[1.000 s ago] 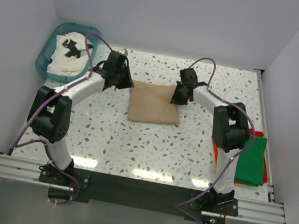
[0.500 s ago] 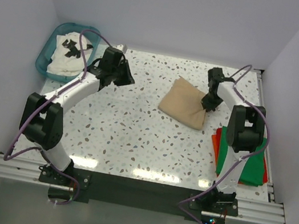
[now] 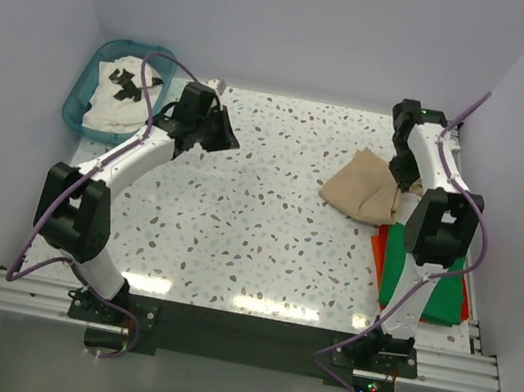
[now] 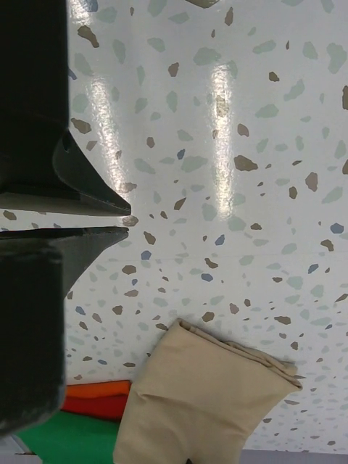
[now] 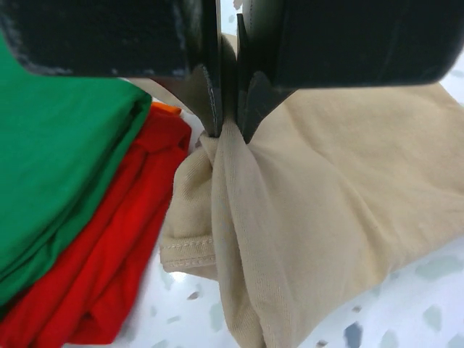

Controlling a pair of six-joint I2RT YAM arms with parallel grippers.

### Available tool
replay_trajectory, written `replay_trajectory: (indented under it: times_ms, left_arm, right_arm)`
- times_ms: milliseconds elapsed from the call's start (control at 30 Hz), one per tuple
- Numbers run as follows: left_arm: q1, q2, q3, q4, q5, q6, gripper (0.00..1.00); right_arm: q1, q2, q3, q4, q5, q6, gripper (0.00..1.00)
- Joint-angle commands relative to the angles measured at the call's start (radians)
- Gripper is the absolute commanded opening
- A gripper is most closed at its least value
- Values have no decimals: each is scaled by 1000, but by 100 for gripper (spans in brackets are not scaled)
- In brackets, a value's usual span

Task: Fold and stack the t-shirts
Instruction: Neatly place the folded tshirt to the corner

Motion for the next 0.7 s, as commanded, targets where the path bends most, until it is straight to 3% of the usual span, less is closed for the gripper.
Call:
replay_trajectory:
  times_ms: [0,667]
  left_arm:
    - [4,-42,9,10,34,33,16]
    - [4,-59,9,9,83,28,15]
  right_arm:
    - [-53,-41,55,-265,77,63,0]
    - [-225,-193,107,-310,12,-1,0]
